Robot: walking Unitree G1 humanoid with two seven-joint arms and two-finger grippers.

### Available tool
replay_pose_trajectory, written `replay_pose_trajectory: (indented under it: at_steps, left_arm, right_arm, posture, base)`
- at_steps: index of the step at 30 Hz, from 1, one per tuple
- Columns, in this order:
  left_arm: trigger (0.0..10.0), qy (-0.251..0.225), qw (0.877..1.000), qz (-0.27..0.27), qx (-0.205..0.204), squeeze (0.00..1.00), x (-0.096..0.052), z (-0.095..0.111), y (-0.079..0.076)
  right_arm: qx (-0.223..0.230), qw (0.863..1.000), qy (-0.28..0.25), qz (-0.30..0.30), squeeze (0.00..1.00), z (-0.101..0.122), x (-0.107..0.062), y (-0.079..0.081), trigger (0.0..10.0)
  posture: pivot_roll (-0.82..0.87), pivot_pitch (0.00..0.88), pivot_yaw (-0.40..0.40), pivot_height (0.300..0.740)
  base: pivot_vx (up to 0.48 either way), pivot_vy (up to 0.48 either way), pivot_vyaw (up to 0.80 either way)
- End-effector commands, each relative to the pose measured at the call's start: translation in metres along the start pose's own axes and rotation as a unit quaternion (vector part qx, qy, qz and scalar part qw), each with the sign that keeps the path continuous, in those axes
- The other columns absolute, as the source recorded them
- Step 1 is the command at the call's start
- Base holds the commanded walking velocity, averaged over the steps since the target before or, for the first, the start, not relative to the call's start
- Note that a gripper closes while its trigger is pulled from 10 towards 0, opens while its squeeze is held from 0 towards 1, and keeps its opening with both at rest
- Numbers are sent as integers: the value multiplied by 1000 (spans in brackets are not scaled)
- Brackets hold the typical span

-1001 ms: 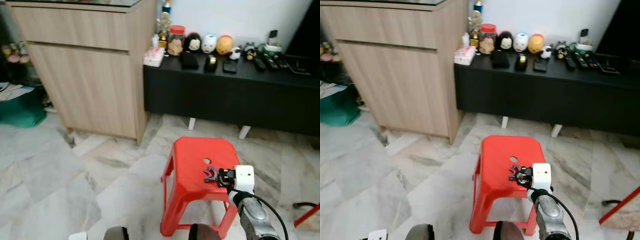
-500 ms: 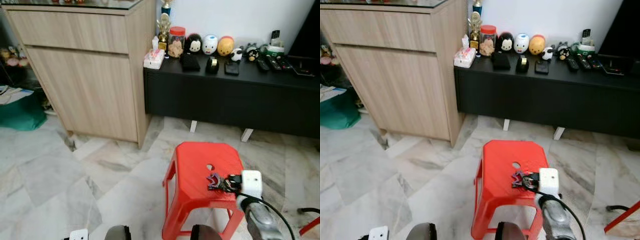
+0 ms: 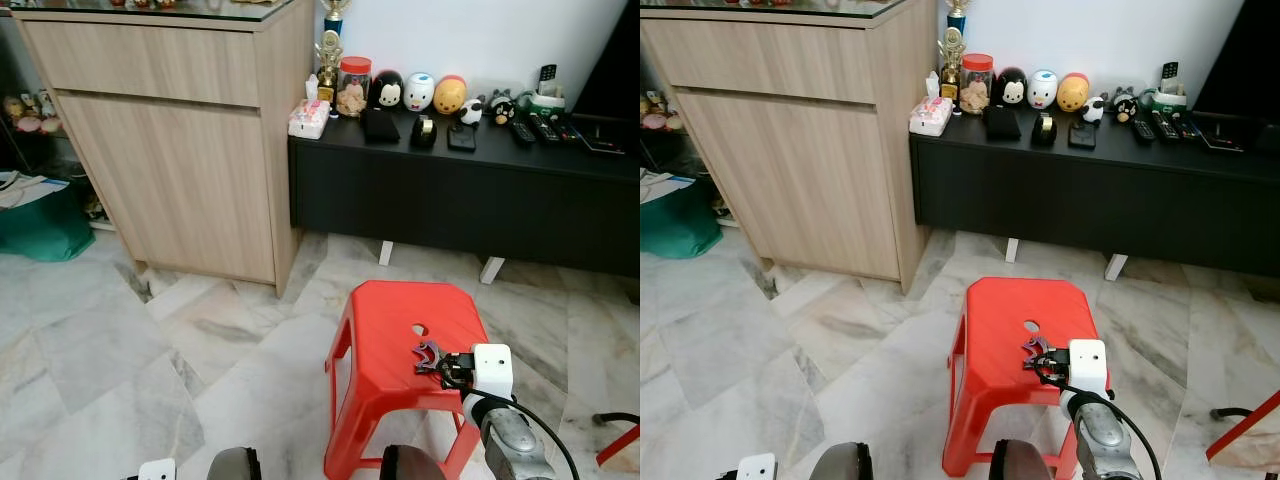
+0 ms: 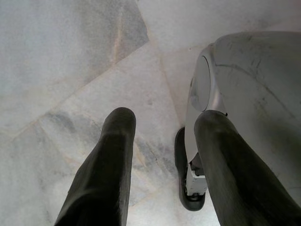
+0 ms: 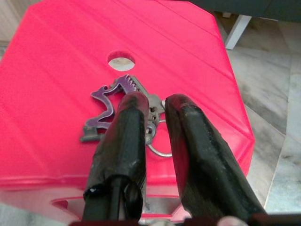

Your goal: Hang keys on a hook

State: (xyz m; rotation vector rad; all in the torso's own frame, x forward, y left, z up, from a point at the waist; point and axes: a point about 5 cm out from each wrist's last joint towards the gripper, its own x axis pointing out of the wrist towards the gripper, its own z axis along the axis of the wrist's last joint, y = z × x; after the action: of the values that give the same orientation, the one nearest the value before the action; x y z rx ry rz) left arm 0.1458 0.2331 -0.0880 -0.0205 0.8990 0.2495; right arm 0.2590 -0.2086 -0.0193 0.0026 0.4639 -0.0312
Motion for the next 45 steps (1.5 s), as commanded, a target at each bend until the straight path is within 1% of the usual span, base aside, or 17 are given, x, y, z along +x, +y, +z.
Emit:
replay_pose_trajectory:
  at_steps: [1,4,15,23,26,37,41,45]
  left_arm:
    - [10000,8,1000,-20,6,0,0,-3,-9]
    - [10000,8,1000,-19,7,0,-1,-4,-8]
    - [10000,6,1000,-22,13,0,-1,-4,-10]
    - [10000,5,1000,-21,8,0,0,-3,-14]
    - [10000,5,1000,-16,-1,0,0,-3,-13]
    - [10000,7,1000,-12,-7,0,0,-4,-13]
    - [10000,7,1000,-14,-8,0,0,-4,-13]
    - [10000,6,1000,-16,-7,0,0,-4,-14]
  right_arm:
    - [8,1000,-4,-6,0,0,0,0,10000]
    - [9,1000,-3,-5,0,-1,-1,1,10000]
    - [8,1000,-6,0,0,1,0,1,10000]
    - [2,1000,-5,9,0,5,3,3,10000]
    - [-1,1000,-4,12,0,6,3,5,10000]
    - [-4,999,4,35,0,7,6,9,10000]
    - [-5,999,13,40,0,4,5,9,10000]
    - [-18,998,22,48,0,0,3,9,10000]
  posture:
    - [47,0,-65,590]
    - [47,0,-67,590]
    - [54,0,-80,590]
    - [71,0,-105,590]
    - [81,0,-113,590]
    - [86,0,-120,590]
    - [83,0,-119,590]
    - [73,0,-115,590]
  base:
    - [292,0,0]
    - [291,0,0]
    - [0,0,0]
    - [0,-429,0]
    - [0,-404,0]
    - [0,0,0]
    - [0,0,0]
    - [0,0,0]
